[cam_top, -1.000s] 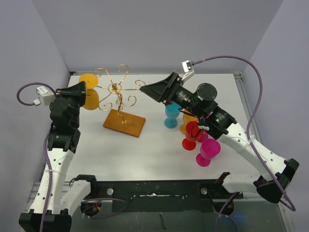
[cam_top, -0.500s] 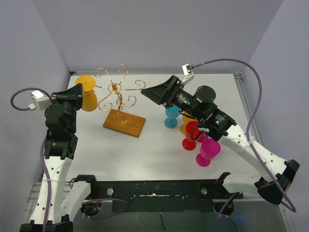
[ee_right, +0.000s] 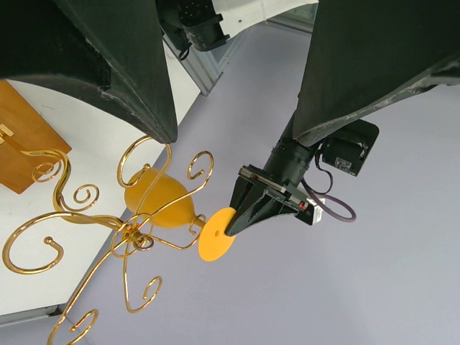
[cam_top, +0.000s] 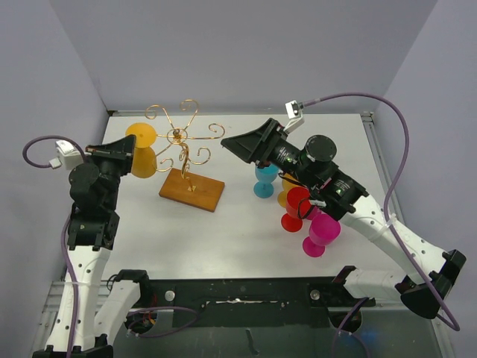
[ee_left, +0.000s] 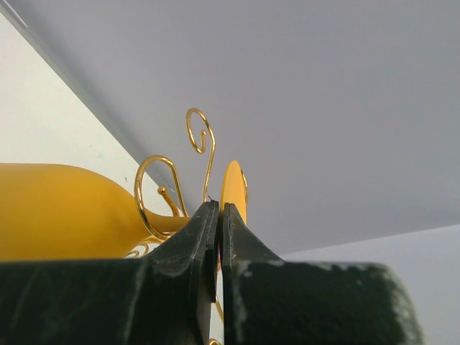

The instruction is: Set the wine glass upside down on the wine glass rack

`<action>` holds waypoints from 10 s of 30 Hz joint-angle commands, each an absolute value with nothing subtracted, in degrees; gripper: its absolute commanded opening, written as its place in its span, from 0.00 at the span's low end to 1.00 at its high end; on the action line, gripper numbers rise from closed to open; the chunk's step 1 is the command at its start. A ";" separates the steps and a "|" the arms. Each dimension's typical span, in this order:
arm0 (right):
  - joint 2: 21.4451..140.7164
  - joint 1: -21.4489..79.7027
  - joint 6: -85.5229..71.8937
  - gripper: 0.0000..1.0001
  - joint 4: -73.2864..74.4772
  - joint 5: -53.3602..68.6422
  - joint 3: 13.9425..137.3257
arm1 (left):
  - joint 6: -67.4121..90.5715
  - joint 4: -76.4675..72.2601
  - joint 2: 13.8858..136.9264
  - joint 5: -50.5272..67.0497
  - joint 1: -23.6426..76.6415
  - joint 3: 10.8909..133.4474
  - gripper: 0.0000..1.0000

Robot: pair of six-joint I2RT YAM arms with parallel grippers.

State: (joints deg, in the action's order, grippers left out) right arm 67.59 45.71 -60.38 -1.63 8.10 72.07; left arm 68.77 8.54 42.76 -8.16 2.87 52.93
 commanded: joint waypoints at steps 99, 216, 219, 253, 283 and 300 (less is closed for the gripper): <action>77.60 39.67 -29.57 0.00 23.47 -24.51 80.68 | 14.42 9.40 37.97 4.22 29.98 66.39 0.75; 57.59 39.91 -42.36 0.06 -39.84 15.47 52.33 | 70.20 -31.19 69.64 -2.38 34.11 70.46 0.07; 57.33 39.90 -42.63 0.25 -36.65 13.21 53.24 | 68.03 -29.68 69.21 -2.36 34.02 70.78 0.05; 64.75 38.81 -57.52 0.76 11.09 -1.14 85.70 | 20.45 -18.13 69.09 30.80 29.34 74.58 0.02; 65.14 38.54 -68.16 0.50 11.13 0.68 84.08 | 16.00 -24.58 72.04 34.22 30.14 70.09 0.00; 70.09 38.40 -73.93 0.14 10.69 7.15 84.57 | 14.53 -29.40 70.73 36.24 31.19 65.29 0.00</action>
State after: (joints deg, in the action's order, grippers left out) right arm 70.94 38.65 -71.22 14.15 5.34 84.03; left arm 15.68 -23.94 72.25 35.27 30.81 65.30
